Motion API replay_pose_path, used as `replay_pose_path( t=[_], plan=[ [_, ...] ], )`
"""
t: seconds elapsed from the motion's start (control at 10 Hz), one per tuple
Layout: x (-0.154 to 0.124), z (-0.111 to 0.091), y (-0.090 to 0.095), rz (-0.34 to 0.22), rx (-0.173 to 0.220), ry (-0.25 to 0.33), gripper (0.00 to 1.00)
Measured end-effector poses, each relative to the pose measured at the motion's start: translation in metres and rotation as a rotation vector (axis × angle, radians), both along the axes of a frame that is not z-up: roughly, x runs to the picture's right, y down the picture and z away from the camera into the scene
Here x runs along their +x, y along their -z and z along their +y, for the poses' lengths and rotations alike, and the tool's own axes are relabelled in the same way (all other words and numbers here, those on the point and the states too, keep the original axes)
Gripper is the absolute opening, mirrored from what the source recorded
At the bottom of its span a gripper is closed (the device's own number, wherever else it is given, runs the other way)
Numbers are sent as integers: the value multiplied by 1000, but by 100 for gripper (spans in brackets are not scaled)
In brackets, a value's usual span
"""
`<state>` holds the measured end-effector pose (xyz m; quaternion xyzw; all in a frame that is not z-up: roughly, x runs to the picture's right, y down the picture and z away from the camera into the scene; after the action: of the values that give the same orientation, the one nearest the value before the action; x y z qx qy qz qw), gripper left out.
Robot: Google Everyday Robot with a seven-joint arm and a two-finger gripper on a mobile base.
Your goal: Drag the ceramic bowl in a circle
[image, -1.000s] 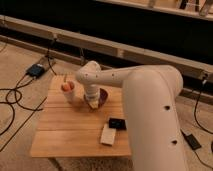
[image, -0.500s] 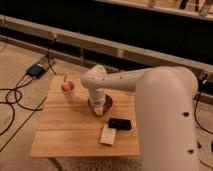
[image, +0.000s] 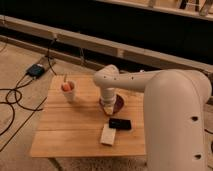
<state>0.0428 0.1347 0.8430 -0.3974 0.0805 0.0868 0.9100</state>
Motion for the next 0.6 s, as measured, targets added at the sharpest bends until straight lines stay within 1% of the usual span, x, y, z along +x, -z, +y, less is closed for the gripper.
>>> replay_pose_path(
  t=[0.2,0.3,0.6],
  plan=[
    [12,-10,-8,26,15,-18,0],
    [20,-18,-18,46,27,-25,0],
    [29,-38,-37,72,52,-42,0]
  ],
)
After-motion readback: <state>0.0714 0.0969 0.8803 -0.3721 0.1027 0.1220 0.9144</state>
